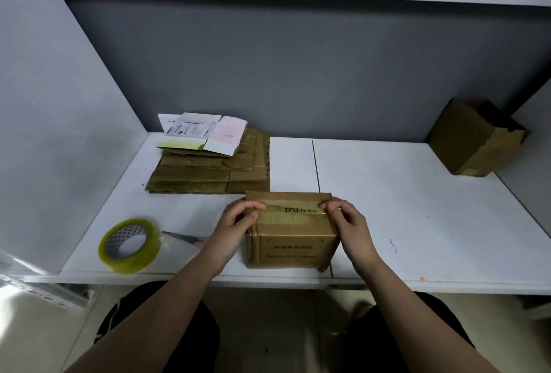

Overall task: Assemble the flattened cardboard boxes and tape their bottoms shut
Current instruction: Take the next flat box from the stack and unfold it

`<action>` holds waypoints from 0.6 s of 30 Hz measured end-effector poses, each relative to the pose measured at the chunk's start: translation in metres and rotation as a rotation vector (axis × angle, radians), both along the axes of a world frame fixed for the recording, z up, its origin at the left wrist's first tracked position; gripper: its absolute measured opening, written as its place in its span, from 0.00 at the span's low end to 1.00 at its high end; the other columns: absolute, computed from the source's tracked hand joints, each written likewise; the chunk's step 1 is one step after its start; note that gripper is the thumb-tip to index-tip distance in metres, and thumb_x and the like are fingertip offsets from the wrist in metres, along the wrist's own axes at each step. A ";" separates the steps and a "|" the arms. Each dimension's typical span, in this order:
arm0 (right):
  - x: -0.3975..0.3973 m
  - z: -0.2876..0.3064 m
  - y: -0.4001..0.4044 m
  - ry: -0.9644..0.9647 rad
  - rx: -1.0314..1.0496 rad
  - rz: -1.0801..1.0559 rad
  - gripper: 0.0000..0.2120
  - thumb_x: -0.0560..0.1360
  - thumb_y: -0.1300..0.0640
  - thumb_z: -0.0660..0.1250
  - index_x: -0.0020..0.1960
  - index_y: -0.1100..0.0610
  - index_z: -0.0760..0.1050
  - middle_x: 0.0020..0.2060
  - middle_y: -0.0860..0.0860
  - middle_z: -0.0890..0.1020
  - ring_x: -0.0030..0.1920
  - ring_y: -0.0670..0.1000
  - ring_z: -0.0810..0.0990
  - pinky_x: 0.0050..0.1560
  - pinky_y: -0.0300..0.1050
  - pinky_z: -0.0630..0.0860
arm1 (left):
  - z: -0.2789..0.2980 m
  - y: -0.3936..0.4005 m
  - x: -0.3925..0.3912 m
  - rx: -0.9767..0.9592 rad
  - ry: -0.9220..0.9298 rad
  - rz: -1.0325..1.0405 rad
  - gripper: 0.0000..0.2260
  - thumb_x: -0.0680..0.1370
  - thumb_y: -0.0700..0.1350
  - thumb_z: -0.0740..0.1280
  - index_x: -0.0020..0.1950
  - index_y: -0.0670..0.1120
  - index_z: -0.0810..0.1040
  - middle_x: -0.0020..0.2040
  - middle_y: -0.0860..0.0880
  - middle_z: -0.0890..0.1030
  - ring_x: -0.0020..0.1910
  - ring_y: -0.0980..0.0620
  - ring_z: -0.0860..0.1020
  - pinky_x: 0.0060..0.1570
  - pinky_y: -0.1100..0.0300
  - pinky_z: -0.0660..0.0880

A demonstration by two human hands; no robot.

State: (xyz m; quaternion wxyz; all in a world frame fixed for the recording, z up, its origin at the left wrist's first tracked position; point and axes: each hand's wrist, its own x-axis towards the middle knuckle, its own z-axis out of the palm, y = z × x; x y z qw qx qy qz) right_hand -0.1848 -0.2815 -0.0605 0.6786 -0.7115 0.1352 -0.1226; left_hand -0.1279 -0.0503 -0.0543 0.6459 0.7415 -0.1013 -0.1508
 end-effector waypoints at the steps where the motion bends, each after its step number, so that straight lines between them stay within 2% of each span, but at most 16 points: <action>1: -0.001 0.001 -0.001 0.015 0.041 0.026 0.12 0.81 0.56 0.60 0.47 0.57 0.81 0.55 0.49 0.80 0.55 0.47 0.78 0.51 0.32 0.72 | 0.000 0.000 0.000 0.003 -0.001 0.001 0.10 0.81 0.42 0.61 0.53 0.53 0.79 0.60 0.56 0.72 0.61 0.54 0.70 0.62 0.53 0.72; 3: -0.003 0.002 -0.005 0.046 0.088 0.083 0.13 0.82 0.56 0.58 0.51 0.57 0.81 0.57 0.46 0.80 0.57 0.43 0.78 0.53 0.34 0.72 | -0.001 0.001 0.001 -0.009 0.017 0.003 0.10 0.81 0.42 0.61 0.53 0.53 0.80 0.60 0.55 0.72 0.62 0.54 0.70 0.63 0.53 0.72; 6: -0.006 0.003 -0.009 0.037 0.060 0.125 0.12 0.81 0.60 0.58 0.57 0.59 0.80 0.59 0.44 0.78 0.56 0.36 0.77 0.50 0.27 0.72 | 0.000 0.001 0.003 -0.037 0.041 0.006 0.10 0.80 0.42 0.61 0.53 0.52 0.80 0.61 0.53 0.73 0.61 0.53 0.72 0.62 0.53 0.72; 11: -0.006 0.000 -0.005 0.019 -0.023 0.094 0.13 0.82 0.59 0.57 0.56 0.57 0.79 0.60 0.46 0.77 0.60 0.38 0.75 0.50 0.25 0.70 | 0.001 0.000 0.001 -0.033 0.019 0.017 0.10 0.80 0.41 0.61 0.53 0.52 0.80 0.58 0.54 0.75 0.60 0.55 0.73 0.61 0.55 0.72; 15: -0.009 0.003 0.002 0.023 -0.067 0.093 0.14 0.83 0.55 0.55 0.56 0.57 0.78 0.59 0.48 0.77 0.59 0.42 0.75 0.50 0.25 0.70 | 0.005 -0.001 0.001 0.076 -0.079 -0.012 0.08 0.80 0.41 0.61 0.53 0.52 0.78 0.58 0.55 0.74 0.58 0.58 0.72 0.55 0.66 0.71; 16: -0.010 0.007 0.002 0.039 -0.053 0.108 0.13 0.83 0.54 0.56 0.56 0.56 0.78 0.58 0.47 0.77 0.58 0.42 0.76 0.48 0.25 0.71 | 0.007 -0.001 0.001 0.114 -0.109 -0.031 0.08 0.80 0.40 0.61 0.52 0.52 0.77 0.57 0.55 0.74 0.57 0.59 0.72 0.56 0.67 0.70; 18: -0.011 0.011 0.002 0.068 -0.030 0.122 0.09 0.81 0.55 0.59 0.55 0.55 0.77 0.58 0.47 0.77 0.55 0.44 0.77 0.45 0.26 0.72 | 0.011 -0.003 0.003 0.148 -0.099 -0.047 0.08 0.80 0.40 0.62 0.51 0.52 0.76 0.55 0.56 0.75 0.57 0.57 0.72 0.60 0.61 0.70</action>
